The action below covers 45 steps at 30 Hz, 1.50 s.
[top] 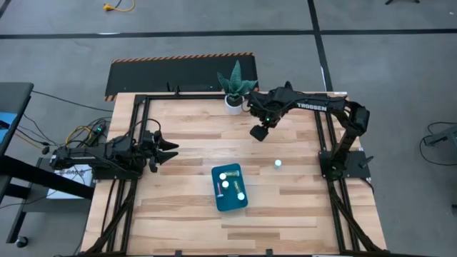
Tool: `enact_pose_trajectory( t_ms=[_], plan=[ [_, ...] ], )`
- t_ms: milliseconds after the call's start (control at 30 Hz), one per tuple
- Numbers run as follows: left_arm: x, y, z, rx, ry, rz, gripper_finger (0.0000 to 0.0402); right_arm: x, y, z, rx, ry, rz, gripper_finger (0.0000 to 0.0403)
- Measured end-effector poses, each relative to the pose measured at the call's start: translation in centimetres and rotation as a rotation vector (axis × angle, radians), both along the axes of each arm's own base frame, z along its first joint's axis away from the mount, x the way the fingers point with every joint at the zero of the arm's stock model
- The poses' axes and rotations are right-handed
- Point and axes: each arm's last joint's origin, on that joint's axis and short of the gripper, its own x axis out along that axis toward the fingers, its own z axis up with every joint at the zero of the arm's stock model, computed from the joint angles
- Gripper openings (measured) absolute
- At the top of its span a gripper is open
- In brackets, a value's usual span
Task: Pick and place pill bottles into a basket
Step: Put the yellow pill bottle into the blue bin
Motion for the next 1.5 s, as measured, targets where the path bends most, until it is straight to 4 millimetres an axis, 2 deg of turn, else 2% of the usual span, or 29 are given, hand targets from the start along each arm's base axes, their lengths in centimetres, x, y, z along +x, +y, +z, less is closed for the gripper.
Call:
enact_pose_trajectory(
  t_ms=[133, 433, 667, 900, 1000, 1133, 1500],
  plan=[
    [0.0, 0.0, 0.0, 0.0, 0.0, 0.0, 0.0186, 0.2, -0.1, -0.1, -0.039, -0.011, 0.02, 0.0245],
    [0.0, 0.0, 0.0, 0.0, 0.0, 0.0, 0.0186, -0.3, 0.1, -2.6, -0.038, 0.003, 0.017, 0.0245],
    [0.0, 0.0, 0.0, 0.0, 0.0, 0.0, 0.0186, -0.3, -0.1, -3.4, -0.037, -0.027, 0.005, 0.0245],
    [0.0, 0.0, 0.0, 0.0, 0.0, 0.0, 0.0186, -1.3, -0.5, -4.9, -0.013, 0.008, -0.037, 0.0245],
    [0.0, 0.0, 0.0, 0.0, 0.0, 0.0, 0.0186, -1.2, -0.7, -4.9, -0.017, -0.009, -0.04, 0.0242],
    [0.0, 0.0, 0.0, 0.0, 0.0, 0.0, 0.0186, -0.9, -0.7, -4.9, -0.009, -0.049, -0.037, 0.022],
    [0.0, 0.0, 0.0, 0.0, 0.0, 0.0, 0.0186, -0.8, -0.6, -4.8, 0.01, -0.062, -0.024, 0.0114]
  ],
)
